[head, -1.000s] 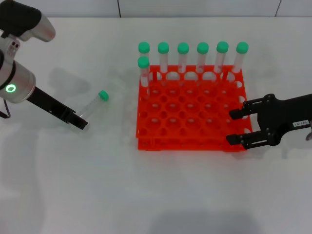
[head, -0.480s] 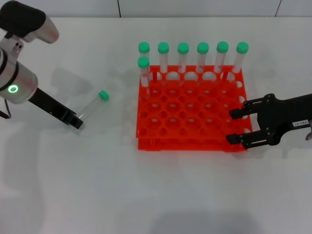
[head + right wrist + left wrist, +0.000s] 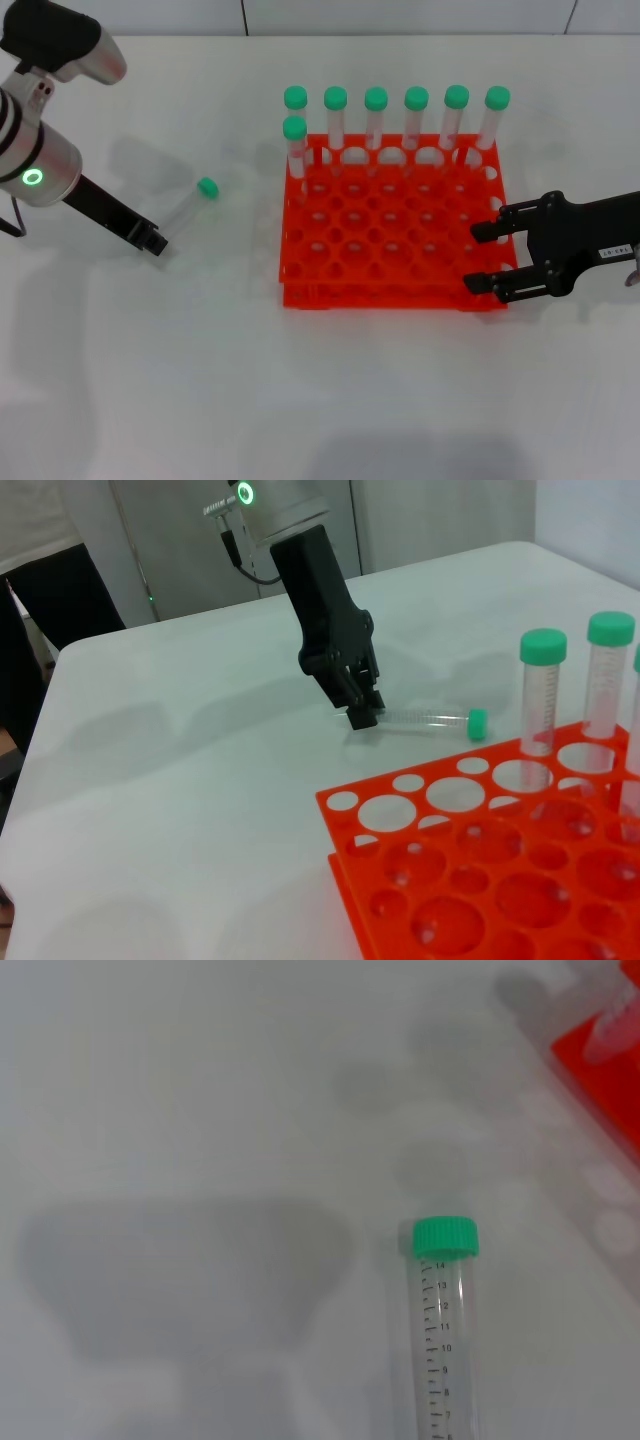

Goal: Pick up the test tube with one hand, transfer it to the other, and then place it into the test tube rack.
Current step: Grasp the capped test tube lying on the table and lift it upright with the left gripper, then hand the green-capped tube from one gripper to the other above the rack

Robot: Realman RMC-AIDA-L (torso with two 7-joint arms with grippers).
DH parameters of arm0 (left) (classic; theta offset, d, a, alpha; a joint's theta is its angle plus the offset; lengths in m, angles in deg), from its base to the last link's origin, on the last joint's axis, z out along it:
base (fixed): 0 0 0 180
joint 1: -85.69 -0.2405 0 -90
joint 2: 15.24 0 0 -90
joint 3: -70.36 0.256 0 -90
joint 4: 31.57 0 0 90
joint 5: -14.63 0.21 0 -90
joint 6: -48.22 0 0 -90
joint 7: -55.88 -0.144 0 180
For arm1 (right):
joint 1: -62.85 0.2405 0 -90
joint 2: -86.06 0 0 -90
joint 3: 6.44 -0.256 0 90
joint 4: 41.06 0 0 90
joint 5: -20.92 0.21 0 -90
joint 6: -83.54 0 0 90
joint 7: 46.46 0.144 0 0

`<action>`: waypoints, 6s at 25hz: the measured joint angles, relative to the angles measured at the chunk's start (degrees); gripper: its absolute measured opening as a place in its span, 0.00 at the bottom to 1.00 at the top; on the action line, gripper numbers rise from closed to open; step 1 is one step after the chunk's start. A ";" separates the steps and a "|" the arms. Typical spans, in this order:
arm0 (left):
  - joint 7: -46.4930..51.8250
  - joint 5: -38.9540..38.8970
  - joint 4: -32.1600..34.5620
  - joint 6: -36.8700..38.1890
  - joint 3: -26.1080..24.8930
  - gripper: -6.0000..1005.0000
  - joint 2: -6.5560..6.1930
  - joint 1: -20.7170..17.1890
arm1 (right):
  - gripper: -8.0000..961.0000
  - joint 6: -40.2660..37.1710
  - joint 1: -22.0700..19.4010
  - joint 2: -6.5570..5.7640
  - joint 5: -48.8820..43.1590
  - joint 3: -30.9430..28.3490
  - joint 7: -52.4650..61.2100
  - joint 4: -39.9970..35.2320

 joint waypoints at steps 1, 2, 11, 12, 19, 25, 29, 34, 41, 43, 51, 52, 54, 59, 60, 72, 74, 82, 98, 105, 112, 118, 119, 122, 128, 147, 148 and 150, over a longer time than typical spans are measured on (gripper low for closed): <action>0.07 -0.02 0.02 -0.33 -0.05 0.26 0.05 0.00 | 0.70 0.00 0.00 0.00 0.00 -0.02 0.00 0.01; 0.10 -0.09 0.16 -0.58 -0.11 0.24 0.11 0.00 | 0.70 0.01 0.00 0.00 0.00 -0.08 0.02 0.04; -4.35 -10.36 20.08 -5.05 -0.49 0.20 2.23 -8.89 | 0.70 0.04 -0.13 -0.05 0.26 -0.53 0.28 0.08; -6.57 -13.57 22.71 -7.43 0.29 0.20 2.46 -11.03 | 0.70 0.03 -0.09 -0.03 0.51 -0.44 0.21 0.10; -26.56 -41.03 23.80 -15.04 2.20 0.20 2.09 -17.59 | 0.70 -0.25 -0.25 0.00 2.45 -0.06 0.12 0.17; -39.36 -58.20 11.74 -7.96 -0.39 0.20 -0.86 -14.30 | 0.70 -0.57 -0.14 0.02 4.88 0.08 -0.01 0.17; -44.66 -61.32 -5.74 -0.83 -3.18 0.20 -5.60 -5.59 | 0.70 -0.59 -0.32 0.09 6.44 0.19 -0.47 0.17; -48.05 -57.18 -14.25 2.11 -3.12 0.20 -7.44 0.11 | 0.70 -0.59 -0.20 0.25 8.56 0.98 -0.58 0.21; -47.71 -48.38 -14.55 1.21 -3.06 0.20 -4.80 2.22 | 0.70 -0.20 -0.97 0.33 10.62 1.59 -0.67 0.24; -47.89 -46.29 -14.56 0.96 -3.05 0.20 -3.99 2.39 | 0.70 -0.18 -1.00 0.37 10.79 1.59 -0.67 0.30; -48.99 -43.87 -14.62 0.45 -3.10 0.20 -3.00 1.90 | 0.70 -0.15 -0.72 -0.59 11.81 0.61 0.73 0.24; -49.18 -43.89 -14.63 0.42 -3.15 0.20 -2.99 1.77 | 0.70 -0.23 -0.52 -0.83 11.88 0.24 1.57 0.00; -49.95 -43.98 -14.64 0.39 -3.22 0.19 -2.97 1.59 | 0.70 -0.38 -0.12 -1.23 12.04 -1.55 4.16 -0.31; -53.12 -44.83 -14.65 0.38 -3.98 0.19 -2.46 1.02 | 0.70 -0.33 0.16 -0.63 13.77 -5.23 7.93 0.17; -53.86 -45.24 -14.65 0.39 -4.13 0.19 -2.46 0.79 | 0.70 -0.21 0.09 -0.39 14.38 -5.25 7.96 0.48; -57.06 -47.23 -14.65 1.09 -3.81 0.20 -2.20 0.28 | 0.70 4.51 1.06 0.26 32.52 -4.63 -5.34 18.90; -57.09 -47.23 -14.65 1.10 -3.80 0.20 -2.16 0.38 | 0.70 4.17 1.64 0.50 35.25 -4.60 -8.23 21.93; -57.31 -47.21 -14.40 1.75 -3.77 0.20 -1.88 0.69 | 0.70 2.64 3.72 0.90 42.07 -4.51 -14.91 32.18; -58.61 -47.54 -14.12 2.55 -3.78 0.20 -1.40 0.80 | 0.69 0.53 8.07 0.88 46.64 -4.53 -21.93 43.31; -58.64 -47.41 -14.06 2.55 -3.71 0.20 -0.88 0.89 | 0.69 0.73 8.22 0.88 46.60 -4.64 -22.23 43.56; -58.66 -47.41 -14.03 2.55 -3.69 0.19 -0.88 0.98 | 0.66 1.24 7.79 0.88 46.58 -4.97 -22.30 43.33; -58.68 -47.24 -14.03 2.55 -3.69 0.20 -0.80 1.38 | 0.58 1.56 7.72 0.88 46.58 -5.00 -22.48 43.11; -58.68 -47.23 -14.03 2.55 -3.69 0.20 -0.78 1.45 | 0.57 1.64 7.77 0.87 46.58 -5.00 -22.50 43.10; -58.57 -47.19 -14.03 2.55 -3.69 0.20 -0.74 1.61 | 0.47 2.04 7.99 0.88 46.59 -5.00 -22.57 43.10; -58.59 -47.16 -14.03 2.54 -3.69 0.21 -0.74 1.76 | 0.29 2.18 8.03 0.88 46.66 -5.03 -22.78 43.09; -37.71 -45.69 4.20 3.33 7.09 0.39 0.95 -2.51 | 0.28 2.29 7.60 0.87 47.14 -5.06 -22.79 42.97; -36.65 -45.39 6.69 3.67 7.02 0.43 0.91 -3.39 | 0.29 2.25 7.56 0.88 47.14 -4.96 -22.69 42.77; -34.60 -45.25 12.83 4.50 6.63 0.52 0.80 -6.07 | 0.29 2.16 7.37 0.87 47.04 -4.70 -22.35 42.08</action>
